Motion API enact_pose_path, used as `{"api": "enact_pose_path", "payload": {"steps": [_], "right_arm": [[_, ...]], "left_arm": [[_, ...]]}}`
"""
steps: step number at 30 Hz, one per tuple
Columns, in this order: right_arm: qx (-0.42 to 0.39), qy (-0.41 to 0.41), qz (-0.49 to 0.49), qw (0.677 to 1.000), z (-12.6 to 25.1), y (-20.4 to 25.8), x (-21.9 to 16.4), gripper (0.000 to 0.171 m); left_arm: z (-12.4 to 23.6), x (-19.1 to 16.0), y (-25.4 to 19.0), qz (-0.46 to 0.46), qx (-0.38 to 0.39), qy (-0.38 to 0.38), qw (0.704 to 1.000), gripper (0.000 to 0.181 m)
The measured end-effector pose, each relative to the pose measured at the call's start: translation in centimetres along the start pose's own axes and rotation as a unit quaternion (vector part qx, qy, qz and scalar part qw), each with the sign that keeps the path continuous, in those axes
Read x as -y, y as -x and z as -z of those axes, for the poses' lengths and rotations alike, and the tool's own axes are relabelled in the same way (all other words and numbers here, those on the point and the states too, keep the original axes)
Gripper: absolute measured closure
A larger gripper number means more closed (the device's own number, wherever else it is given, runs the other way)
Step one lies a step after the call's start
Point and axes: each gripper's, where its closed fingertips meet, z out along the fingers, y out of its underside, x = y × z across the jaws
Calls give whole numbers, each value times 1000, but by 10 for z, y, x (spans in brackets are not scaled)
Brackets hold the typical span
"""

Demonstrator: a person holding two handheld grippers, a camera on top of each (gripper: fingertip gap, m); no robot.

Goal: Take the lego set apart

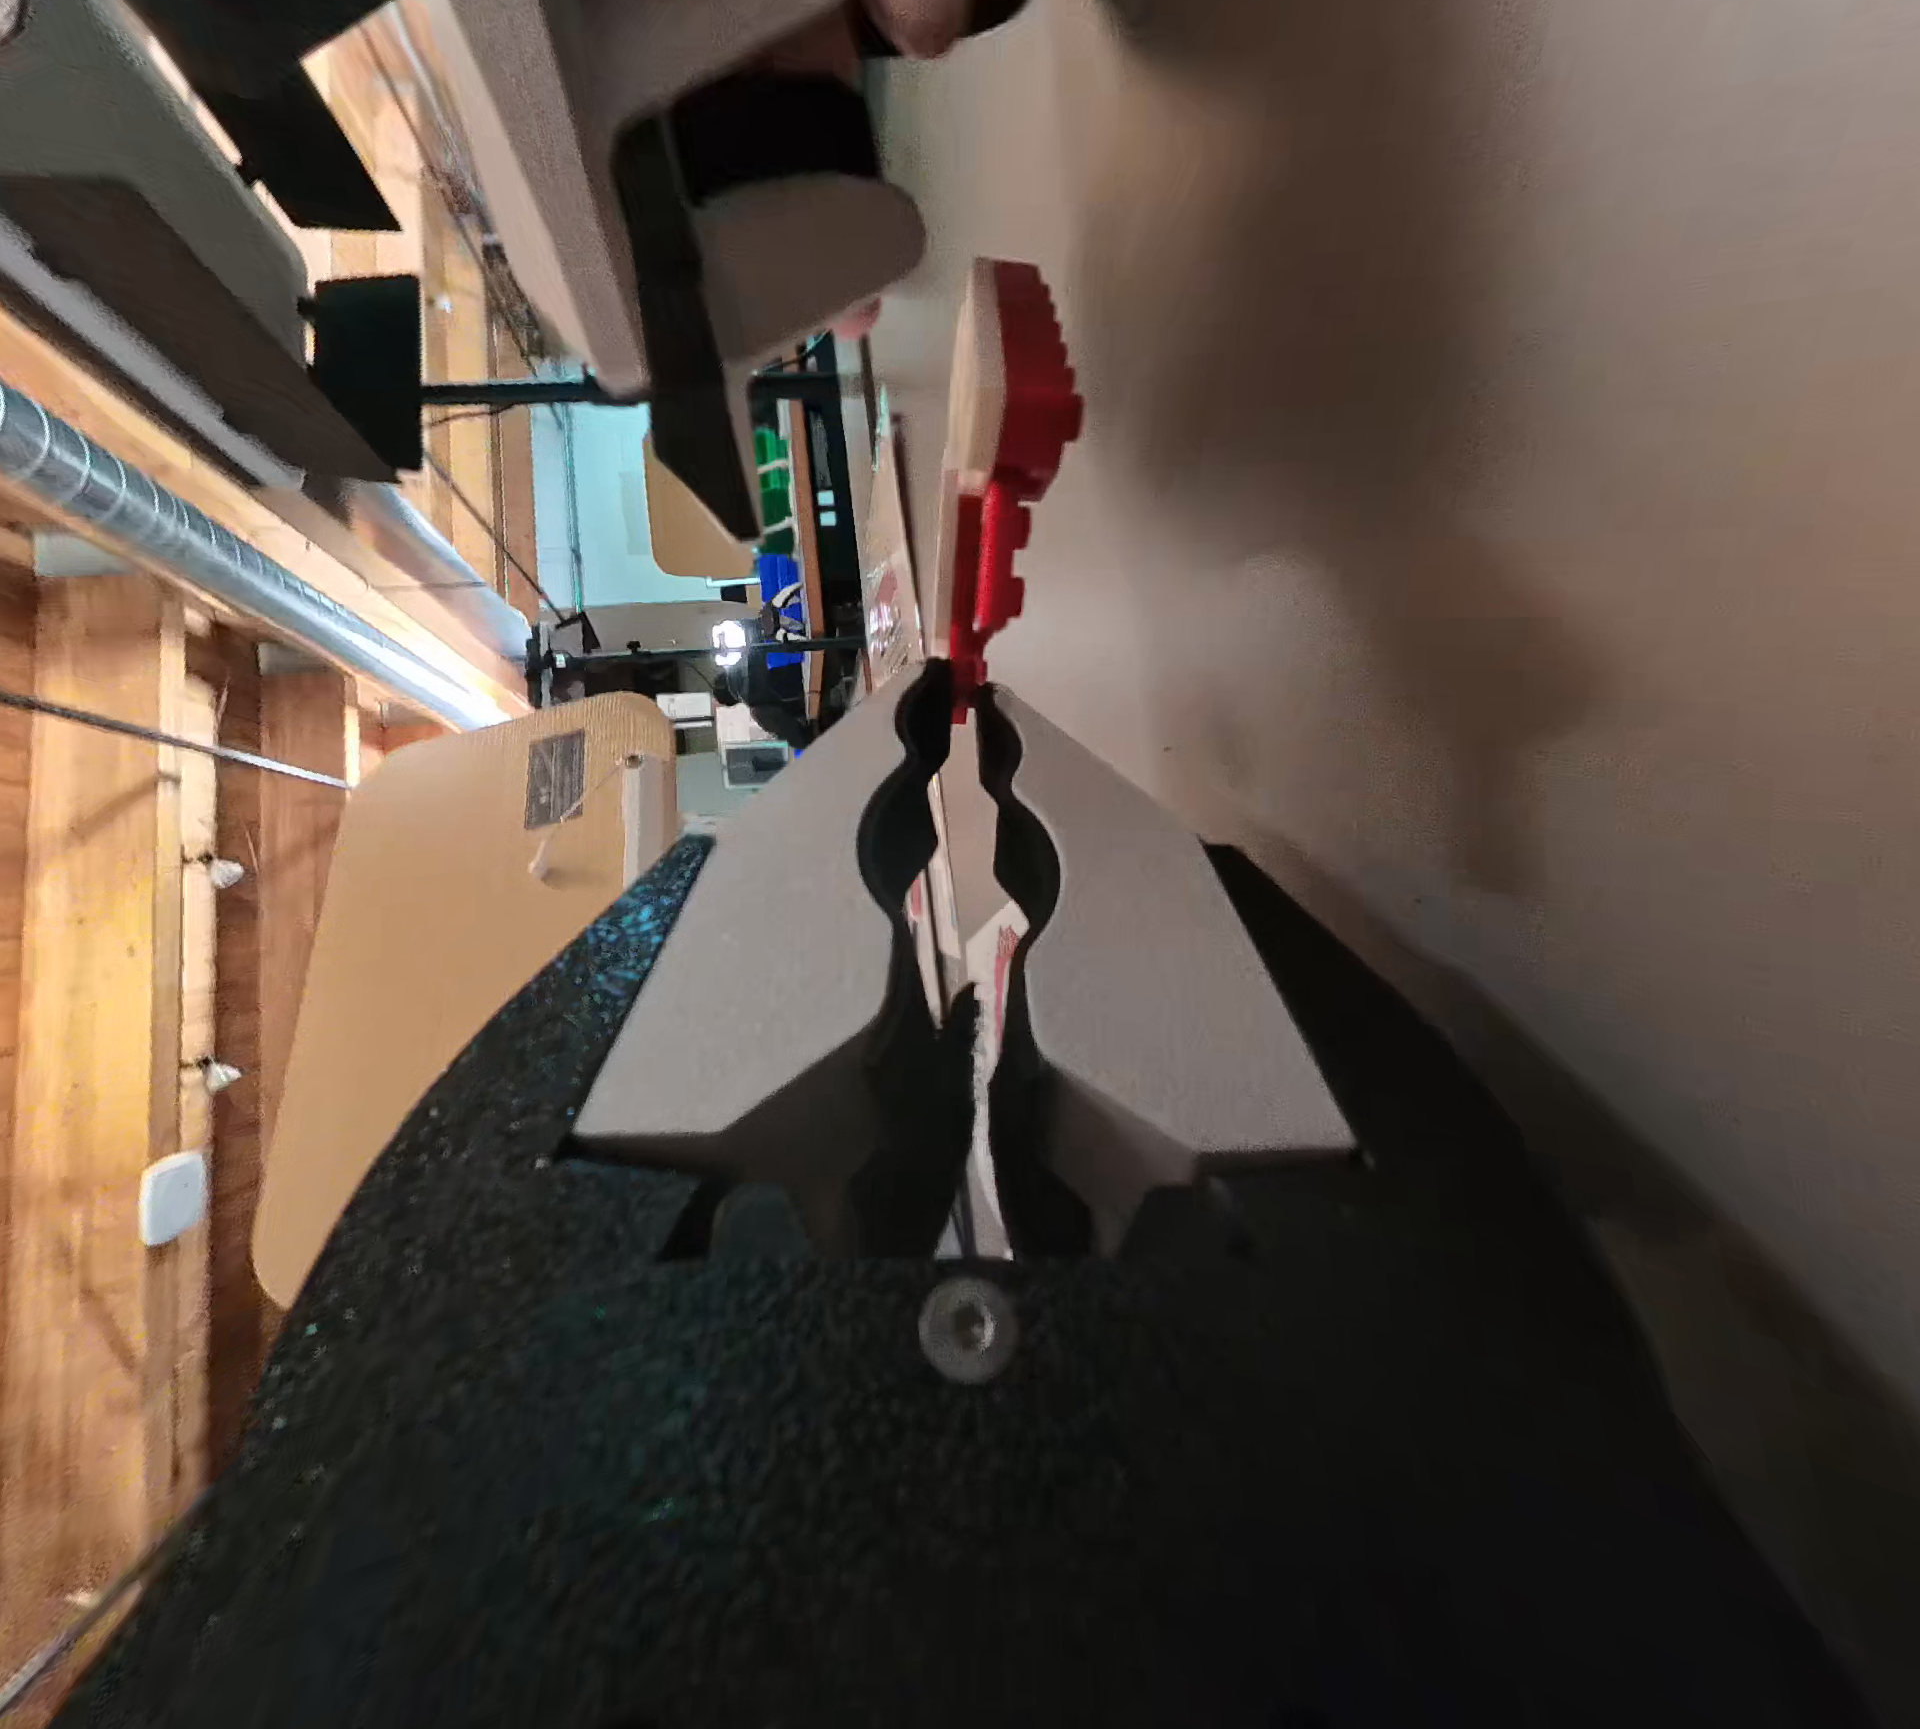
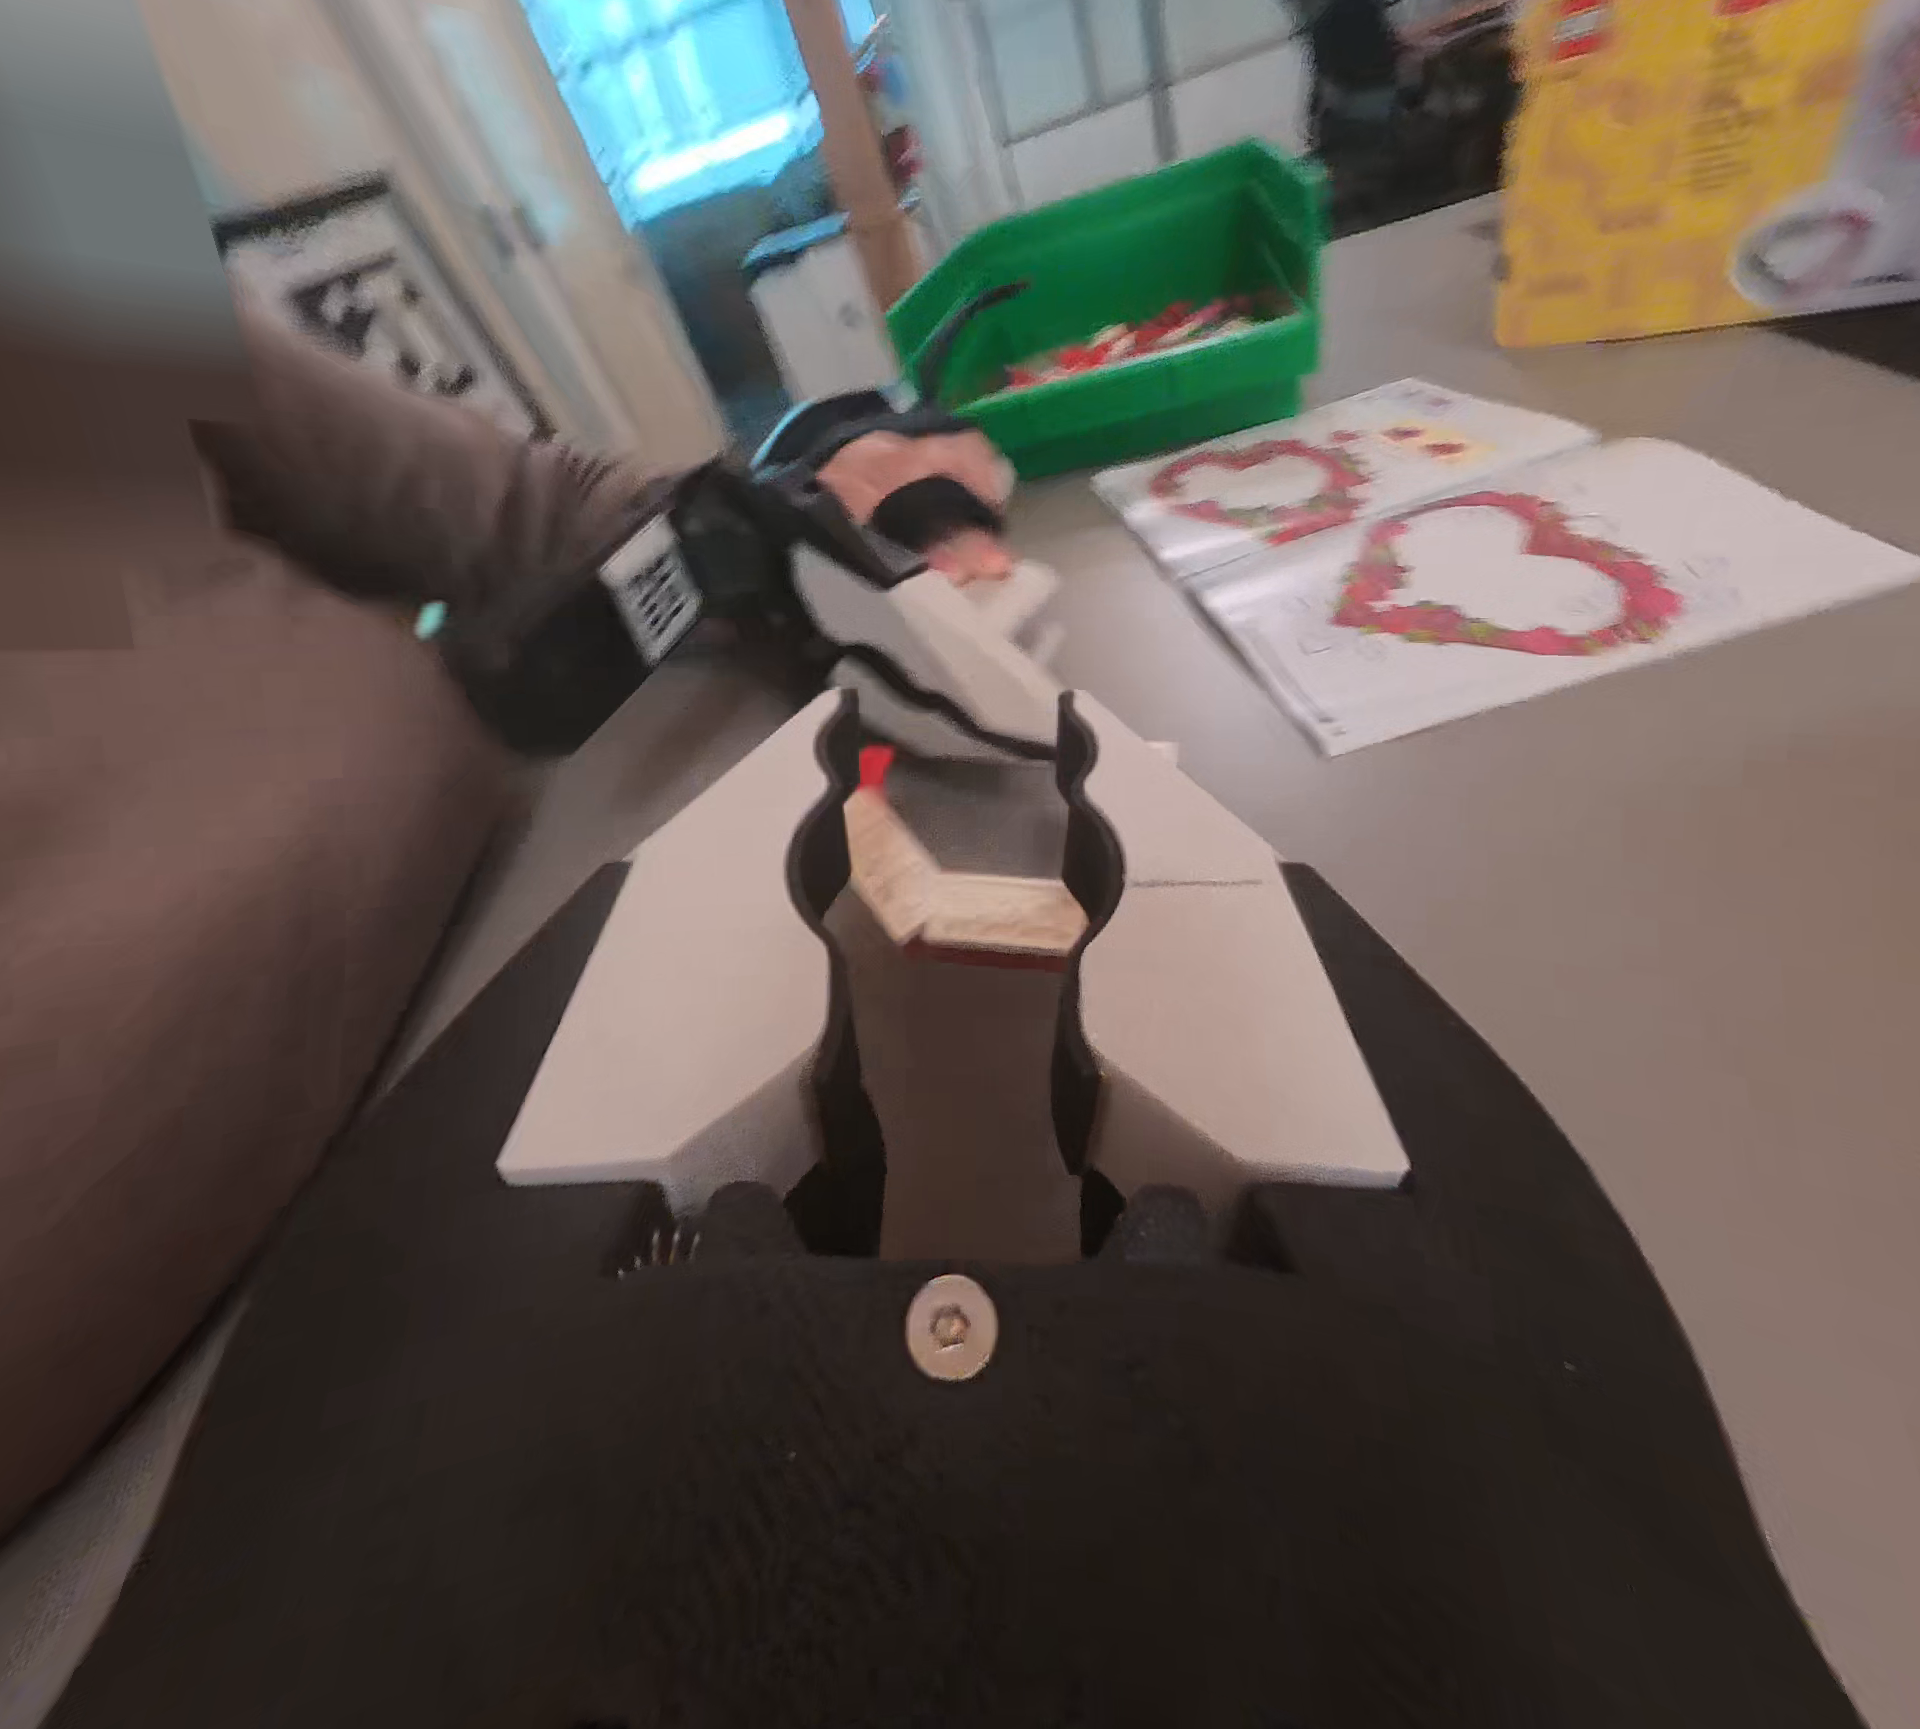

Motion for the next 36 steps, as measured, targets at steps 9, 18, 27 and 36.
{"api": "enact_pose_path", "payload": {"steps": [9,18,27,36], "right_arm": [[-16,253,217,943,-21,17,-70,152],[-171,242,380,876,-7,-25,-54,156],[-188,241,473,826,-14,-20,-51,156],[-172,237,481,826,-17,-14,-53,157]], "left_arm": [[-2,9,-11,-13,-29,-17,999,179],[10,9,10,571,-225,-129,779,165],[15,25,-4,683,-364,-141,617,181],[12,12,-1,730,-357,-134,567,169]]}}
